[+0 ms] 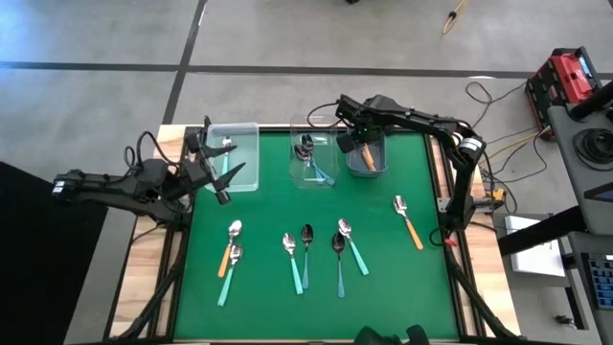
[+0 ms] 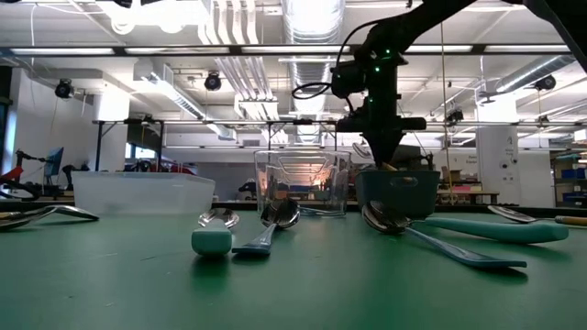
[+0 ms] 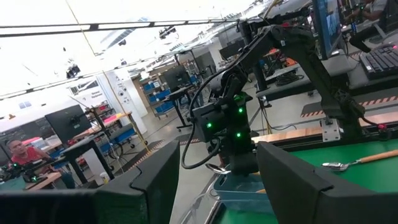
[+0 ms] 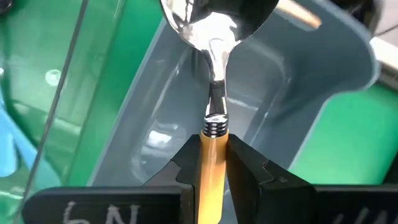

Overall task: Sort silverware by color (type)
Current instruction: Put the yellow spoon into the blue bin

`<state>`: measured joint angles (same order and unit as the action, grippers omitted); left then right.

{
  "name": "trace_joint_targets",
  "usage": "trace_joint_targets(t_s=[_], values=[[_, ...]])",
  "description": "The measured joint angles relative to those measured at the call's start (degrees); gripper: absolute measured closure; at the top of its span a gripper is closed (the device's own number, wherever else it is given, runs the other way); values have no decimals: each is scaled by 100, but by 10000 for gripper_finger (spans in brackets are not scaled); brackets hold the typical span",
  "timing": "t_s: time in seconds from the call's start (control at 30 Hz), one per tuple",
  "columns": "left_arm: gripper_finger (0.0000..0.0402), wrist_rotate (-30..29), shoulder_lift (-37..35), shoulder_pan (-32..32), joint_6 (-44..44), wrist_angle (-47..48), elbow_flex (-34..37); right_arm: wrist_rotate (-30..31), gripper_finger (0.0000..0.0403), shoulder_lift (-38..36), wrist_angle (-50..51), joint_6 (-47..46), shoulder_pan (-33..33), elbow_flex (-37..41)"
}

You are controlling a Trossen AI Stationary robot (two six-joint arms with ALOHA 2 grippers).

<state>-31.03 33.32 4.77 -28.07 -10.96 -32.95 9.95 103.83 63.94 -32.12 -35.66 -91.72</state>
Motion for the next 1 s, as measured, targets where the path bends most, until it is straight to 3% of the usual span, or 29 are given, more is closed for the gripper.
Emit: trace_joint_targets(t_s=[0.23,1.0], values=[[205,-9,-2,-1,-40,83,4,-32,360,1,145,-438,-36,1],[205,-9,-4,0,3,92,7,-139,360,28,145,-286,-227,67]])
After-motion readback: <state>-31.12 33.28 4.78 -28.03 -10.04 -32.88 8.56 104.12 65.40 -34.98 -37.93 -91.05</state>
